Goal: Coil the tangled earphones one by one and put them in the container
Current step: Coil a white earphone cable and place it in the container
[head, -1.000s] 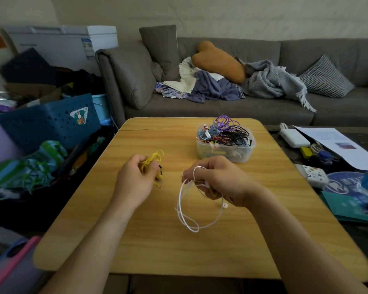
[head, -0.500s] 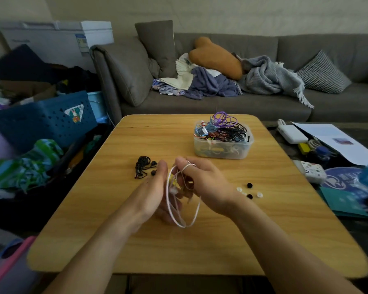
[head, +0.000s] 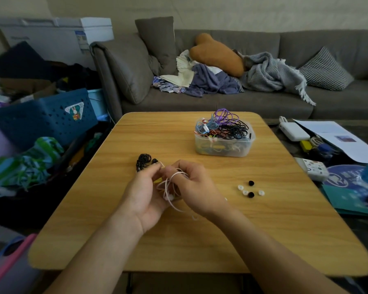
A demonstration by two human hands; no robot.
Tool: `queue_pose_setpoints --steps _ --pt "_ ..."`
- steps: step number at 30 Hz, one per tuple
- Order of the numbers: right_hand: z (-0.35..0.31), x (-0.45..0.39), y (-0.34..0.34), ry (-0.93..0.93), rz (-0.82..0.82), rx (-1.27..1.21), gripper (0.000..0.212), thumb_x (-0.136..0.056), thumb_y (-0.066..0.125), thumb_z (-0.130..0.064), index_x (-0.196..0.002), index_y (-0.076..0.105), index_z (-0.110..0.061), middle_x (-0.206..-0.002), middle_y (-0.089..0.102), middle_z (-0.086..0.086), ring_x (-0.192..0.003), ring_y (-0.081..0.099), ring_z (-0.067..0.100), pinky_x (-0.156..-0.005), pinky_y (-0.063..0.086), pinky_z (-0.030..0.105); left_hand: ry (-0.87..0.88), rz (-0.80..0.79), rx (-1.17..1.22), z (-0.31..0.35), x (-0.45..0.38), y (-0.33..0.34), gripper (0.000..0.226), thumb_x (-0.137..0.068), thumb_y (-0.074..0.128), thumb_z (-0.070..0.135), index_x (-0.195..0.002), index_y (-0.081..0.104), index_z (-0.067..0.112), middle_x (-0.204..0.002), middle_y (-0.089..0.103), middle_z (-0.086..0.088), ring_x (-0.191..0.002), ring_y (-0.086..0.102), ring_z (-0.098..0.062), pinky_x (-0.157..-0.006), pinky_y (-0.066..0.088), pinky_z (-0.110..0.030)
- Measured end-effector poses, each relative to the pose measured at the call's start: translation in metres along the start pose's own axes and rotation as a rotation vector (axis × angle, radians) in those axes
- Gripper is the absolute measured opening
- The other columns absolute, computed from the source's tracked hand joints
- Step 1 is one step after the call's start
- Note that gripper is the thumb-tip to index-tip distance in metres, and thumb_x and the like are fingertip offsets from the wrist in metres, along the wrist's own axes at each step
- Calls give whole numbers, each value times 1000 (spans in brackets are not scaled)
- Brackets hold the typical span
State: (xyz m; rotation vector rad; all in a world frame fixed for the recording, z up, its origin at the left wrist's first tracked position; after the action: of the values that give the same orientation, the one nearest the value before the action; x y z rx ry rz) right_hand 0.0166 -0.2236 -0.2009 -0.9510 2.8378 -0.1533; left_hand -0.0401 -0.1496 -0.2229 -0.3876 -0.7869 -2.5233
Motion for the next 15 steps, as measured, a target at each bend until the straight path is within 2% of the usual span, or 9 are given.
queue_pose_setpoints --steps 3,6,8,10,12,15 --pt "-6 3 2 -71 -10 207 12 -95 61 -25 -95 69 -16 -87 75 0 -79 70 16 -74 58 36 32 55 -15 2 0 -4 28 -97 53 32 -94 67 7 -79 68 -12 -62 66 -21 -55 53 -29" --pt "-20 6 -4 -200 41 574 9 -91 67 -26 -97 71 -21 -90 62 -6 -79 61 12 -69 42 18 104 82 16 14 -2 -10 22 -96 51 23 -90 66 8 -84 66 -12 -66 62 -21 -60 48 -32" --pt "-28 6 -13 -251 104 654 10 -87 72 -27 -94 72 -21 -87 53 -6 -73 53 9 -64 35 13 151 67 16 22 -4 -10 23 -98 49 23 -90 64 8 -86 65 -10 -68 60 -20 -59 46 -32" --pt "-30 7 -15 -244 91 610 8 -86 74 -26 -92 72 -21 -82 60 -7 -69 51 7 -63 36 17 184 57 -28 23 -5 -8 24 -98 50 27 -88 65 10 -80 65 -6 -67 60 -17 -61 45 -31" --pt "-27 9 -9 -197 -14 537 10 -84 75 -24 -93 71 -21 -82 69 -6 -71 58 8 -67 46 26 229 86 -86 25 -4 -9 24 -98 53 27 -84 65 12 -73 63 -3 -64 58 -16 -62 44 -30" --pt "-25 14 0 -117 -220 345 32 -81 78 -9 -109 66 -19 -96 72 2 -85 67 18 -80 58 38 272 139 -54 29 -3 -14 26 -99 53 23 -79 65 11 -66 62 -2 -63 56 -16 -64 46 -32"
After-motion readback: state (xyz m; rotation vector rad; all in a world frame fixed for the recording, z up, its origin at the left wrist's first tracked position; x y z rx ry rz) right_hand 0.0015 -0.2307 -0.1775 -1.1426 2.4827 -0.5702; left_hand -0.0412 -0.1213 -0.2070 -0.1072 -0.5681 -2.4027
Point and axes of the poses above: each hand's wrist, its own x-axis away from the middle knuckle, its own y-axis out of the palm, z = x × y, the point moved 9 cm from there along -x, towards the middle knuckle
